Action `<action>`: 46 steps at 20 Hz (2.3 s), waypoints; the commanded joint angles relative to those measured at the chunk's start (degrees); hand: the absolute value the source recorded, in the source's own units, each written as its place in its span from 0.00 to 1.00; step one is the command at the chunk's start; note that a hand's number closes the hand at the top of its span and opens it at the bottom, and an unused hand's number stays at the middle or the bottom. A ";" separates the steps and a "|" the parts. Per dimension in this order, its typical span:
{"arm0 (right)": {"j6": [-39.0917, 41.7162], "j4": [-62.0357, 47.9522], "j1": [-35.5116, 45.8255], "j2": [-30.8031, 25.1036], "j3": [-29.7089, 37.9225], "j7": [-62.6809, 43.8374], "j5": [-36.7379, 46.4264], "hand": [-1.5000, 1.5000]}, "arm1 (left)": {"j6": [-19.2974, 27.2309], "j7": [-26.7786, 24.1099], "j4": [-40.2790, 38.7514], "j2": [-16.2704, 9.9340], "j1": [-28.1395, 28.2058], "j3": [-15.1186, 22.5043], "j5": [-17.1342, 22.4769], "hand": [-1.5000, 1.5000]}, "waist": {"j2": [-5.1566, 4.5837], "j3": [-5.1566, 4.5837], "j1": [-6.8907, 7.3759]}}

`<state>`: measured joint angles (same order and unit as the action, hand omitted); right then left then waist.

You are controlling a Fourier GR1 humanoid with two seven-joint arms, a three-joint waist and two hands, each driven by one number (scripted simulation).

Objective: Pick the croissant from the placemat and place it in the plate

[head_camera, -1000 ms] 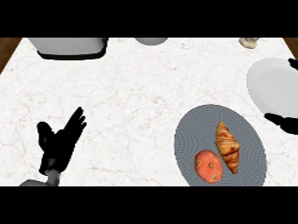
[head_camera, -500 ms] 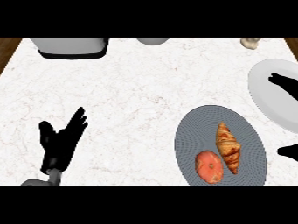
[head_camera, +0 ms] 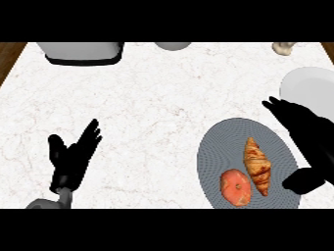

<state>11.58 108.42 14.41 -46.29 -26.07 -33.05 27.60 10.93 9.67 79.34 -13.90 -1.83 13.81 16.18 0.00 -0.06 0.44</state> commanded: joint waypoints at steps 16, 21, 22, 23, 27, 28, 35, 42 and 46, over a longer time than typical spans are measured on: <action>6.25 -9.03 -5.26 20.11 -1.50 -0.80 19.22 0.00 | -5.15 -0.79 -1.98 2.10 -0.33 -5.79 -3.58 0.50 | 0.02 0.06 -0.39; 2.58 -12.00 -7.63 20.88 -3.67 0.11 27.96 0.00 | -5.38 2.51 -0.54 2.55 -0.38 -6.35 -3.66 0.50 | 0.01 0.06 -0.45; 4.56 -11.35 -6.87 21.63 -1.35 -0.64 27.25 0.00 | -3.30 4.52 6.29 3.72 3.99 -4.19 -4.84 0.50 | 0.06 0.07 -0.30; 6.48 -13.89 -4.92 24.00 -4.77 -4.62 29.58 0.00 | -3.06 2.06 3.22 3.75 3.30 -4.24 -5.85 0.50 | 0.03 0.06 -0.20; 2.72 -16.70 -7.91 22.14 -1.48 1.31 32.11 0.00 | -2.75 -1.21 0.18 7.17 3.50 -3.81 -7.37 0.50 | 0.02 0.06 -0.40; 6.62 -14.37 -7.00 22.63 1.04 1.73 31.59 0.00 | -4.02 2.45 3.27 5.31 3.16 -5.43 -6.72 0.50 | 0.04 0.06 -0.38; -0.11 -28.43 -6.25 27.48 0.80 7.07 36.66 0.00 | -5.34 -0.48 1.64 7.11 5.09 -4.97 -8.20 0.50 | -0.04 0.07 -0.19; 8.65 -23.45 -5.80 24.91 0.62 10.47 38.83 1.00 | -8.74 1.40 -0.65 5.09 1.46 -9.79 -6.12 0.50 | 0.02 0.05 -0.44; 4.84 -30.46 -2.68 28.87 1.06 11.03 43.15 1.00 | -5.62 2.00 0.26 8.17 0.75 -7.73 -9.40 0.50 | -0.02 0.06 -0.31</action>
<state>17.20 82.28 9.38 -19.85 -24.88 -22.52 67.35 4.26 12.15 81.92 -7.66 1.07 5.96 8.27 0.37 -0.42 0.20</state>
